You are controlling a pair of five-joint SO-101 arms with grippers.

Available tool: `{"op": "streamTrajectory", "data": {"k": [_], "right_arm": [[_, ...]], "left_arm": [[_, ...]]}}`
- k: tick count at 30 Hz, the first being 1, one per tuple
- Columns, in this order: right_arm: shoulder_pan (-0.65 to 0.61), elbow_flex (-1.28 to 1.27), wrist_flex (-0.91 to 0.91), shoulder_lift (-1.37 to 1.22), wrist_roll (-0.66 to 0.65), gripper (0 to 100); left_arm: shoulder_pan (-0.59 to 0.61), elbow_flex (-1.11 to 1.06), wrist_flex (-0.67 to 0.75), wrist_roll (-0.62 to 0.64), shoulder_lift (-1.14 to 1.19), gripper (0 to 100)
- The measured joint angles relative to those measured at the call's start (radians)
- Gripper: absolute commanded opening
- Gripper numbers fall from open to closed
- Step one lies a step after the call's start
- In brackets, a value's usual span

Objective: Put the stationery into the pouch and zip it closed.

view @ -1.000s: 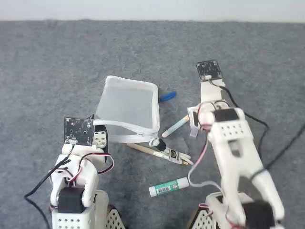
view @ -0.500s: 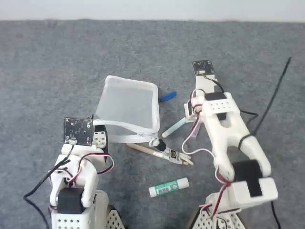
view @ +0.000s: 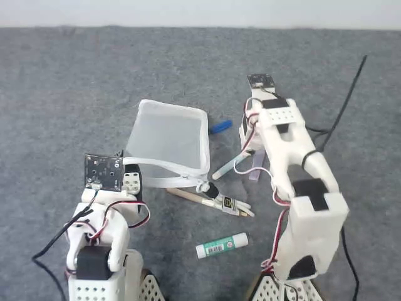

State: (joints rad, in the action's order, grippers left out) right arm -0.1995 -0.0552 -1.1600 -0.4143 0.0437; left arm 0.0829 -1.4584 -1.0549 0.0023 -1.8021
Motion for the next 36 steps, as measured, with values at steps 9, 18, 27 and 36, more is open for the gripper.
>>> {"op": "streamTrajectory", "data": {"k": [9, 18, 27, 36], "right_arm": [[0.002, 0.17, -0.144, -0.101, 0.0, 12.0], [0.005, 0.152, -0.212, -0.103, 0.0, 12.8], [-0.035, 0.052, -0.212, -0.032, 0.0, 12.4], [-0.034, 0.052, -0.221, -0.032, 0.003, 0.4]], "left_arm": [[0.0, 0.0, 0.0, 0.0, 0.0, 1], [0.0, 0.0, 0.0, 0.0, 0.0, 1], [0.0, 0.0, 0.0, 0.0, 0.0, 1], [0.0, 0.0, 0.0, 0.0, 0.0, 1]]}}
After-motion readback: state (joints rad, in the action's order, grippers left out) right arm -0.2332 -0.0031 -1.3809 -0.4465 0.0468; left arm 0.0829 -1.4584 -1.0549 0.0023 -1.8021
